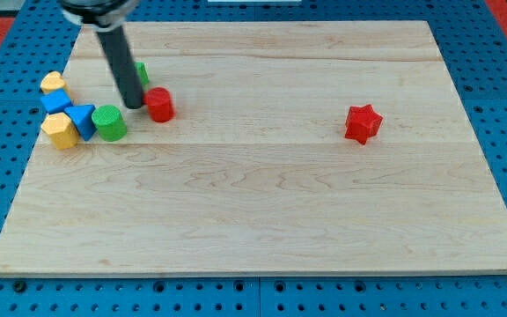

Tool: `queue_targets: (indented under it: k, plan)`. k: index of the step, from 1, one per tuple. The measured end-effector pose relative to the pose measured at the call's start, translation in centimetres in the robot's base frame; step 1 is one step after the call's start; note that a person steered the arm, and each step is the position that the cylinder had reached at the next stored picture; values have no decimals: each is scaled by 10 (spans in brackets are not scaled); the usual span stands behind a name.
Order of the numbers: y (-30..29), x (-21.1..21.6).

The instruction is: Push the red circle into the red star

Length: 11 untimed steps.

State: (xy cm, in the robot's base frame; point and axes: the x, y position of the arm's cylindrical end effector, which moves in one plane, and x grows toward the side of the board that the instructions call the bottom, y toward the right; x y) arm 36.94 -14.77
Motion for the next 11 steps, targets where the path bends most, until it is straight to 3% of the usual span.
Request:
queue_targets:
  k: [1, 3, 6, 7, 9, 11]
  plan:
    - [58, 1]
    - [83, 33]
    - [201, 31]
    - [217, 31]
    - [196, 20]
    - [242, 23]
